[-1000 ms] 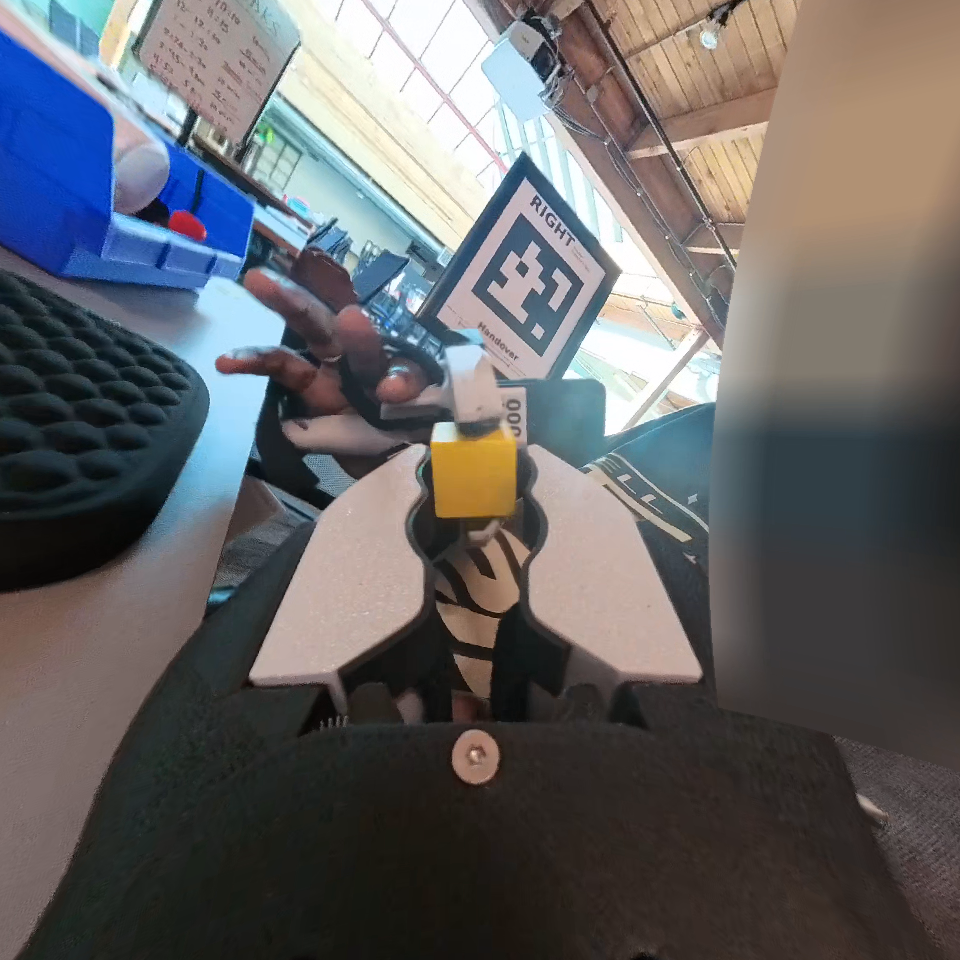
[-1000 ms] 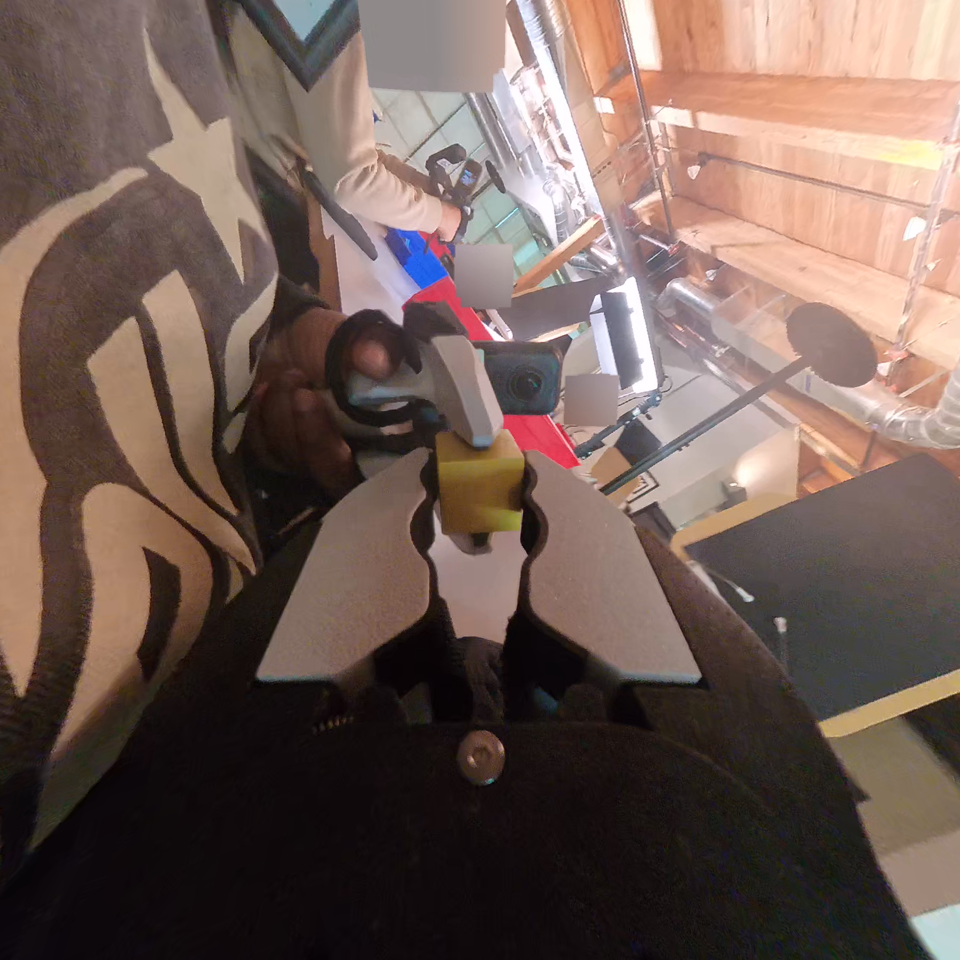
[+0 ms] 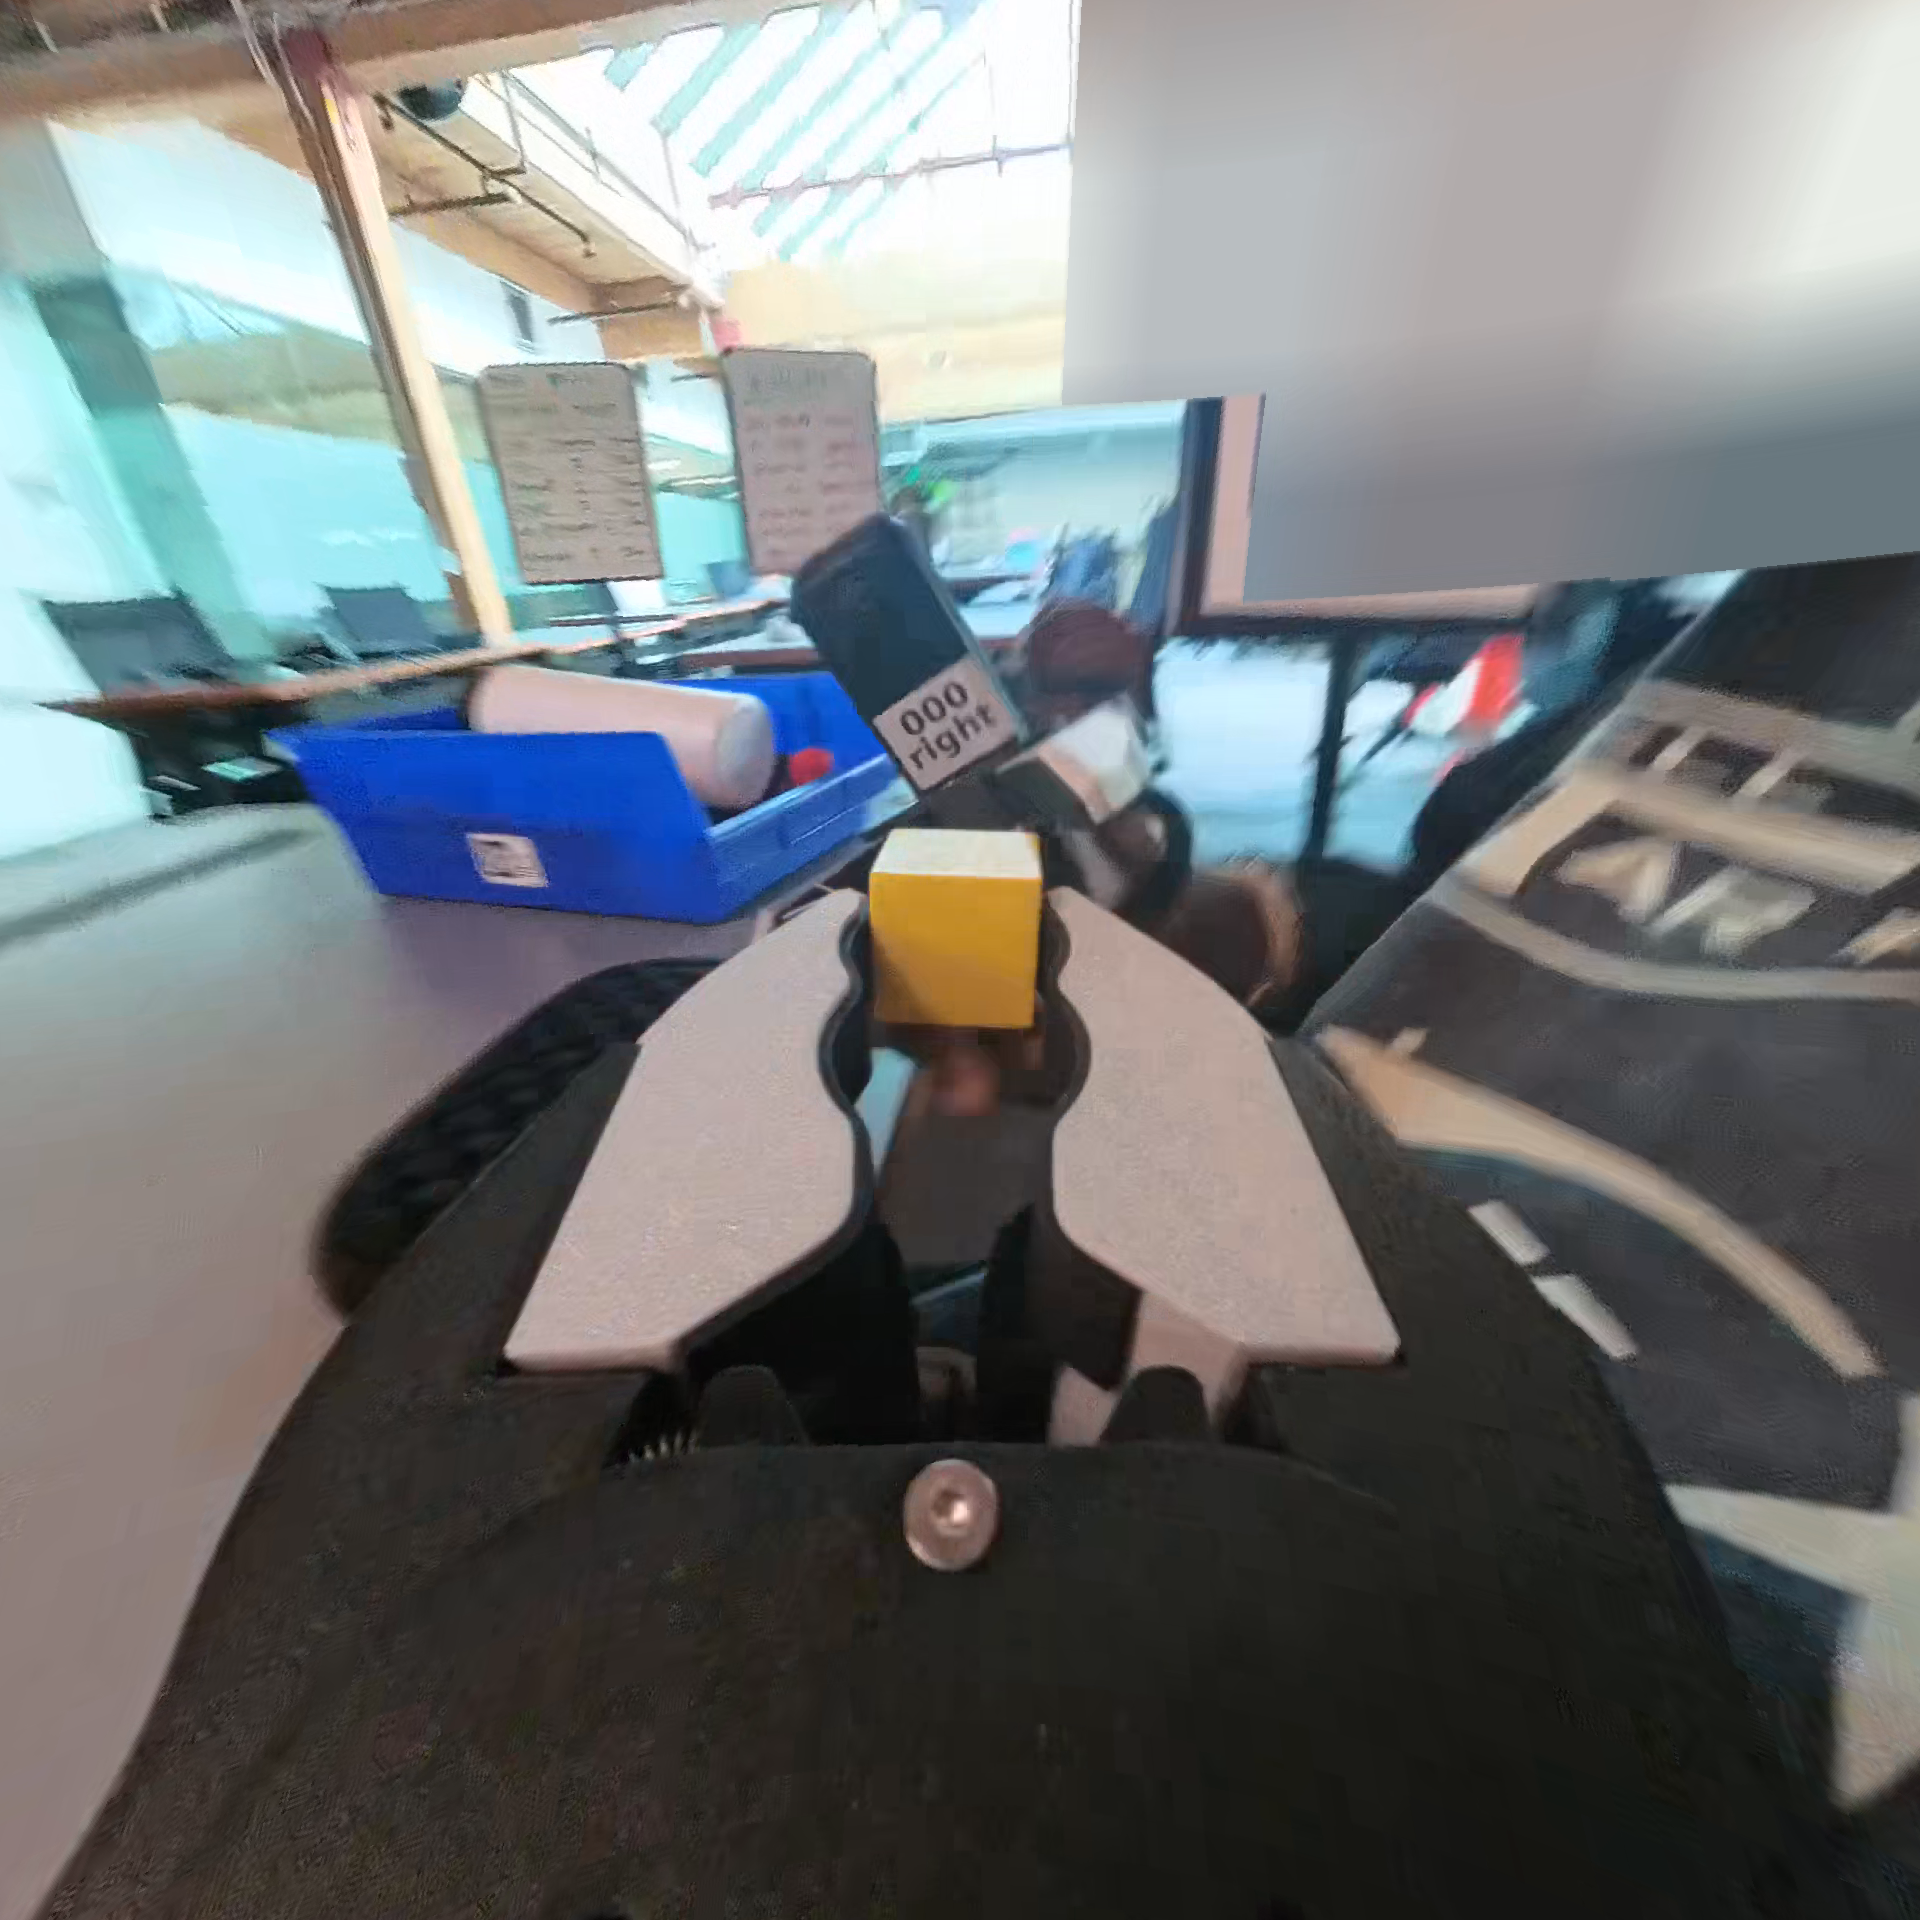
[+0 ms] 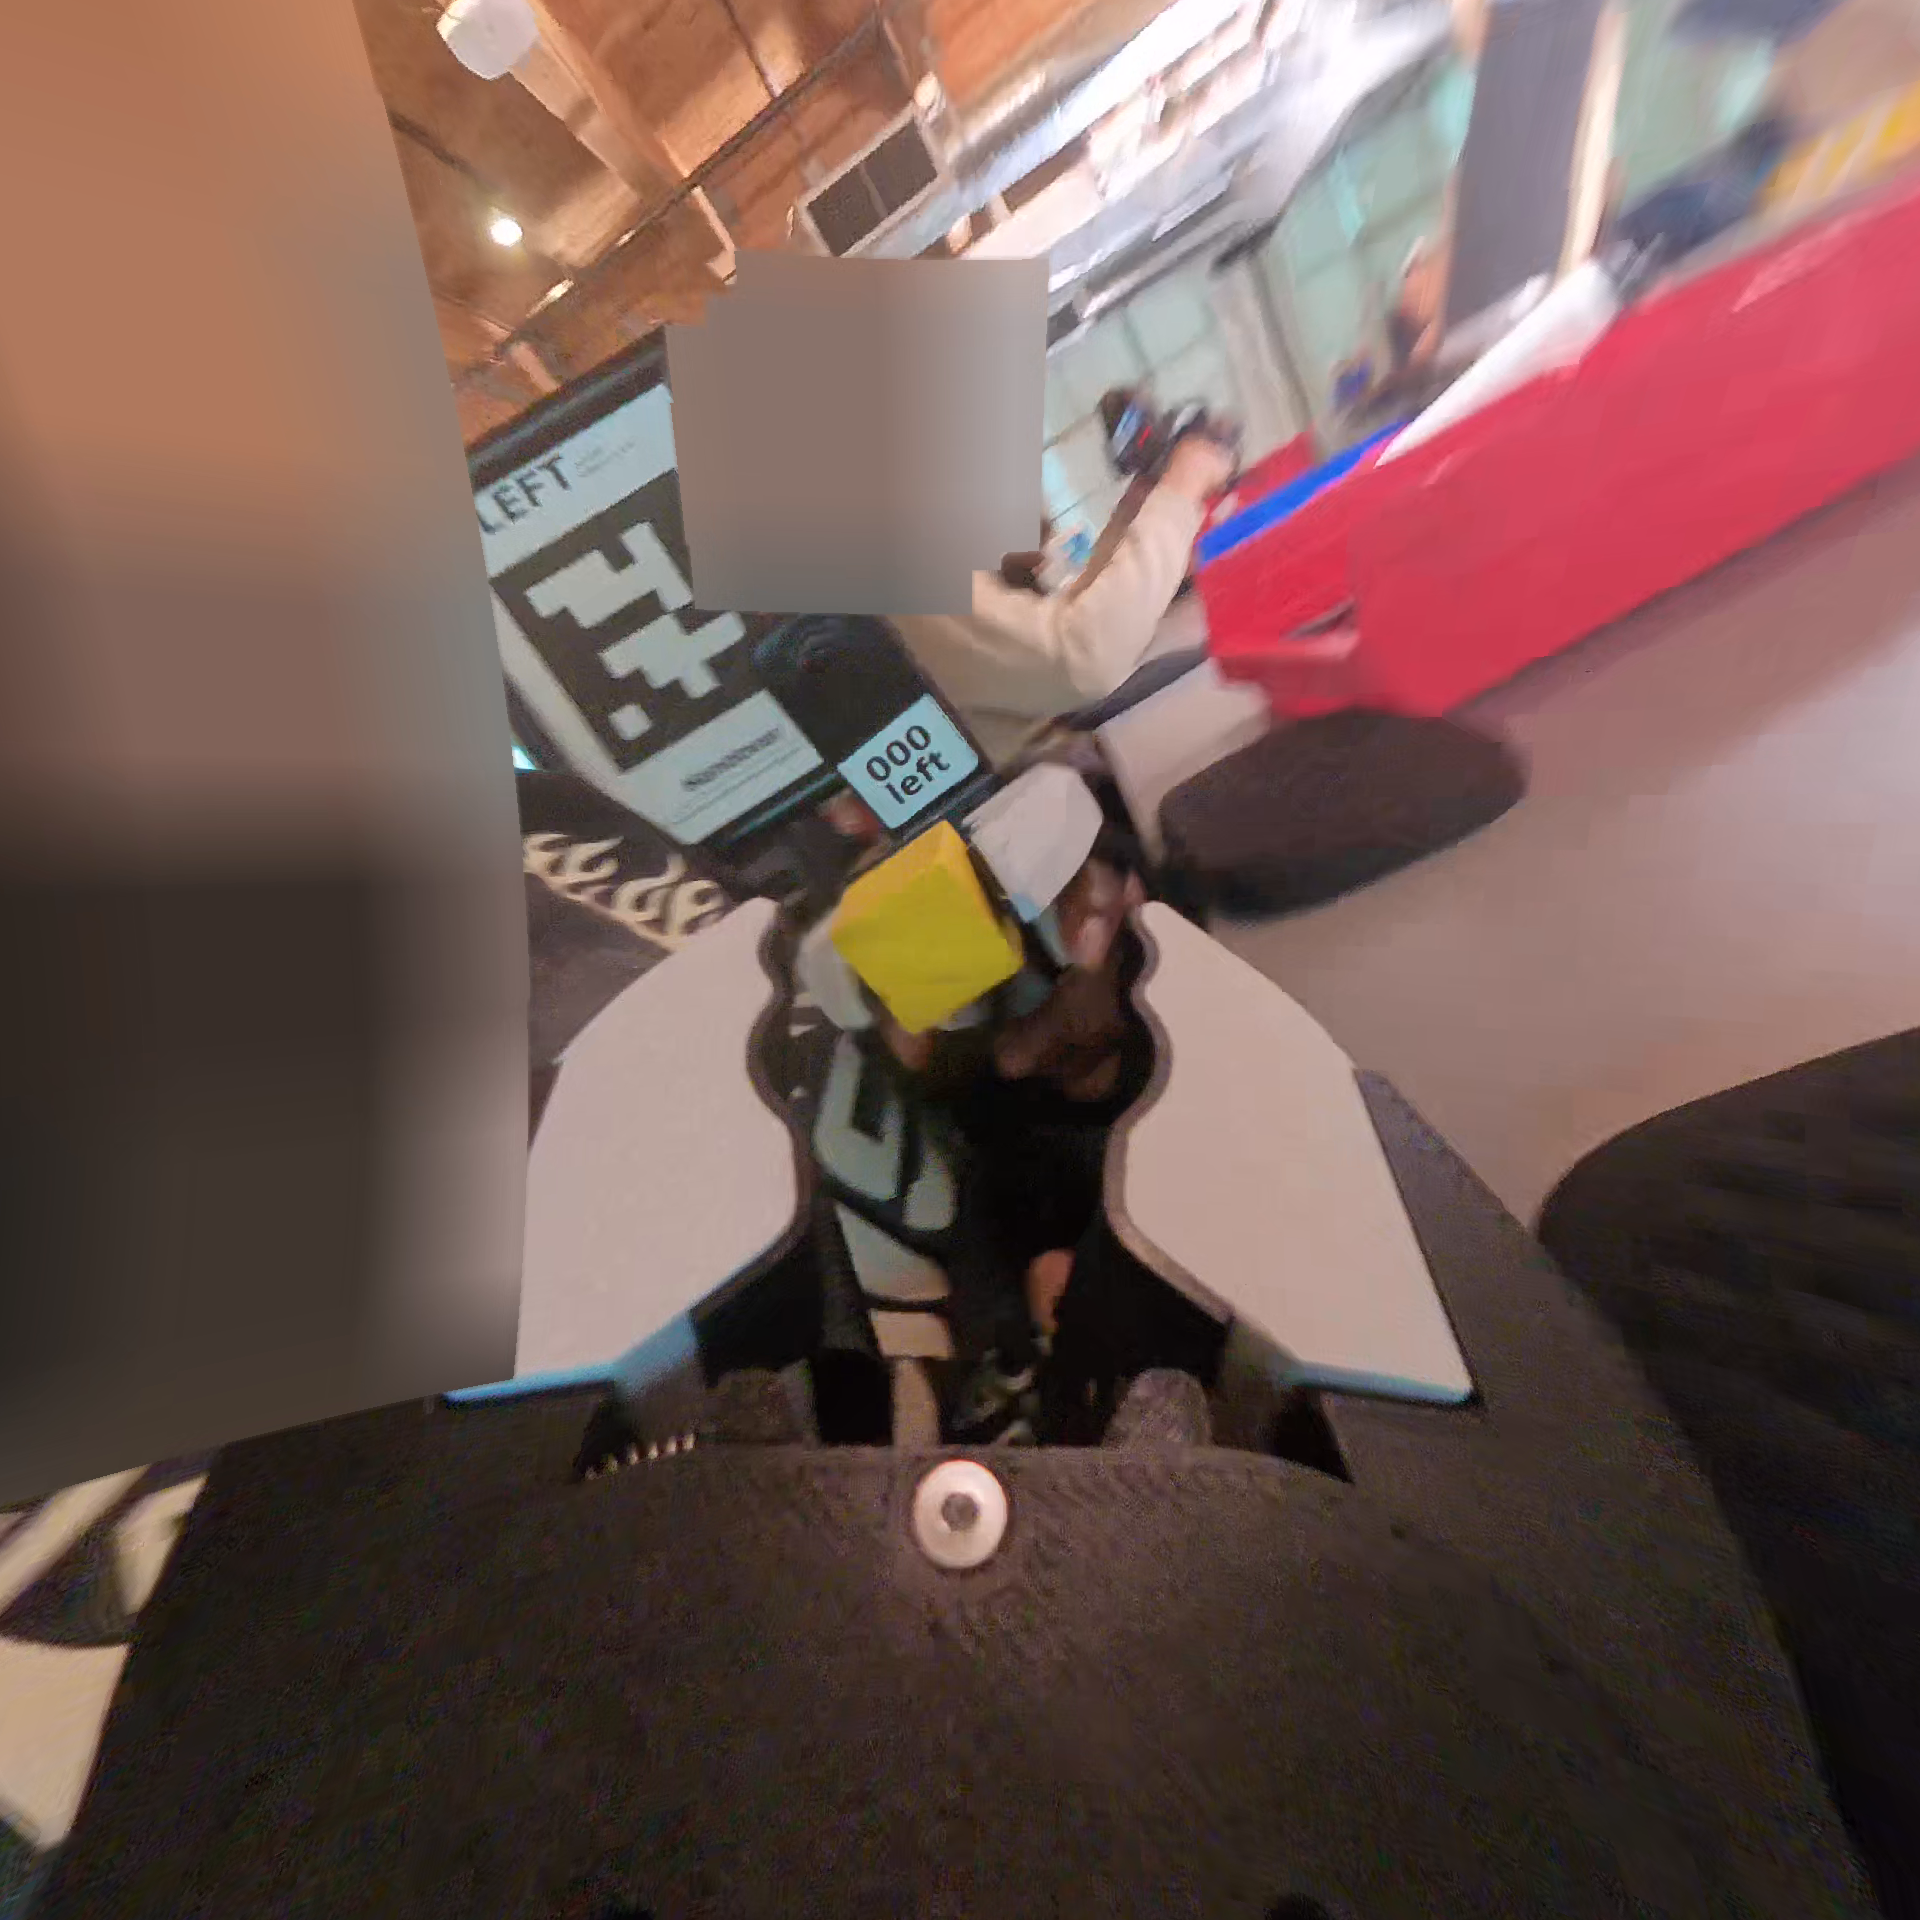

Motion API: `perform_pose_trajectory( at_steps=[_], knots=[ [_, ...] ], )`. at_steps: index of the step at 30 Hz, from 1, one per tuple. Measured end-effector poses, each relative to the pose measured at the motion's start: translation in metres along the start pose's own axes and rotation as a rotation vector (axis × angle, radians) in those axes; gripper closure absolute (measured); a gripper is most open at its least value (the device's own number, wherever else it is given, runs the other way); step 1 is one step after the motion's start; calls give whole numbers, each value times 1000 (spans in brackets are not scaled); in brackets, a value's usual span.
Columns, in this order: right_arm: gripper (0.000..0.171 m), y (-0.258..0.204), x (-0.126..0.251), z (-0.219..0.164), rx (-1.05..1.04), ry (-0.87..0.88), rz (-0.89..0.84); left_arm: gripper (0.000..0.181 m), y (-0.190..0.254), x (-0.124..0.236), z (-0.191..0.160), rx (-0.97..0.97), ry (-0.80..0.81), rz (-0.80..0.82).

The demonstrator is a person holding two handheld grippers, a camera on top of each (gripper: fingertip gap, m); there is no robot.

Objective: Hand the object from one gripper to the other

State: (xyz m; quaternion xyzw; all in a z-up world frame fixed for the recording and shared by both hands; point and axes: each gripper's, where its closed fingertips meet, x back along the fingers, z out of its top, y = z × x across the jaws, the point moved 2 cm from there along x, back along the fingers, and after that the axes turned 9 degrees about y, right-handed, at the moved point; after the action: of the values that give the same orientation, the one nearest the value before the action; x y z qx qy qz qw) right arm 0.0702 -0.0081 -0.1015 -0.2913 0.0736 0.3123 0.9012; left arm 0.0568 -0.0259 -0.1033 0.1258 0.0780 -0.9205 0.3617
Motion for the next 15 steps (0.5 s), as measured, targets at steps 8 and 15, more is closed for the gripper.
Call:
perform_pose_trajectory(
  at_steps=[8, 15],
  knots=[
    [98, -12, 3, 7, 1119, 67, -84, 152, 0, 2, 7, 599, 107, -137],
    [119, -11, -7, -14, 1554, -86, -109, 153, 10, -1, 0, 697, 57, -207]
  ],
)
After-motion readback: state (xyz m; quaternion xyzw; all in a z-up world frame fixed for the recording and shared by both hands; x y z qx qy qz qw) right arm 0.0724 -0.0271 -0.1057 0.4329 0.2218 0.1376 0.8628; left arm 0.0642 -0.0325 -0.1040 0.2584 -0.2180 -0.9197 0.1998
